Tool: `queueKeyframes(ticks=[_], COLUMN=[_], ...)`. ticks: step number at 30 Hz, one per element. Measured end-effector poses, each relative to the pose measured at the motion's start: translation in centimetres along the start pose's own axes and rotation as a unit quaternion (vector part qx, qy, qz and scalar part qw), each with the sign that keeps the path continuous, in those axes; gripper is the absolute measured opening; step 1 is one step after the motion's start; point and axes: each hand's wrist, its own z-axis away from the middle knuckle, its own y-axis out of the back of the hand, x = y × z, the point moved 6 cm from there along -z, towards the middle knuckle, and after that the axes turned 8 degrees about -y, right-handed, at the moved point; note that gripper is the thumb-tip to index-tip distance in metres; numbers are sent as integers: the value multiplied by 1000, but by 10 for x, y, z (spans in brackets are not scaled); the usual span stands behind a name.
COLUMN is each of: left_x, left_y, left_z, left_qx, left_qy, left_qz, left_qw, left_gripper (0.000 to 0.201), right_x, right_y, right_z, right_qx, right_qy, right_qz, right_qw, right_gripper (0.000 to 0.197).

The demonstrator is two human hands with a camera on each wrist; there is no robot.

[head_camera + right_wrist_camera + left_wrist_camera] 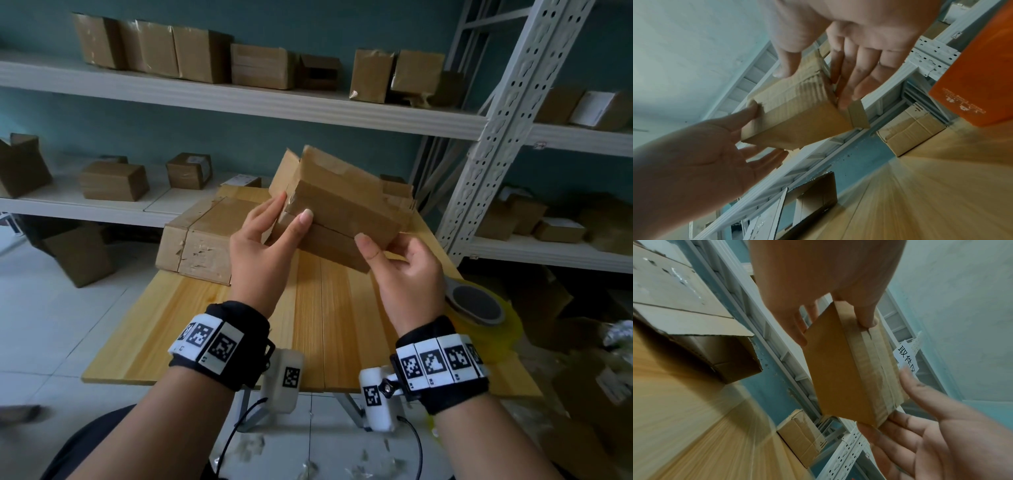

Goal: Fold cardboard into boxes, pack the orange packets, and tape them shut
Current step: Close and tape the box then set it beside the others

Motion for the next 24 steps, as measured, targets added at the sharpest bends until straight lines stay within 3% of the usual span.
queueKeyframes(ticks=[4, 6, 13, 18, 21, 24], left_x=[13, 15, 6, -2, -7, -7], left_y=[-4, -4, 2, 1, 3, 3], left_z=[6, 5, 0, 1, -1, -4], left_qx=[-12, -5, -7, -43, -84, -122], left_qy=[-54, -57, -24, 8, -2, -29], left_qz=[-19, 1, -51, -102, -224, -299], left_qw=[998, 998, 998, 994, 971, 946], left_gripper=[50, 49, 47, 67, 76, 75], right_x=[11, 12, 9, 3, -1, 0], right_y=[-8, -9, -7, -5, -6, -3], right_z=[0, 1, -3, 0, 4, 3], right_qx=[-77, -84, -77, -76, -94, -88], right_qy=[-65, -64, -49, -26, -6, -1], right_qz=[31, 50, 95, 62, 58, 91], right_qw=[994, 993, 991, 995, 994, 992], right_gripper=[72, 86, 84, 78, 69, 76])
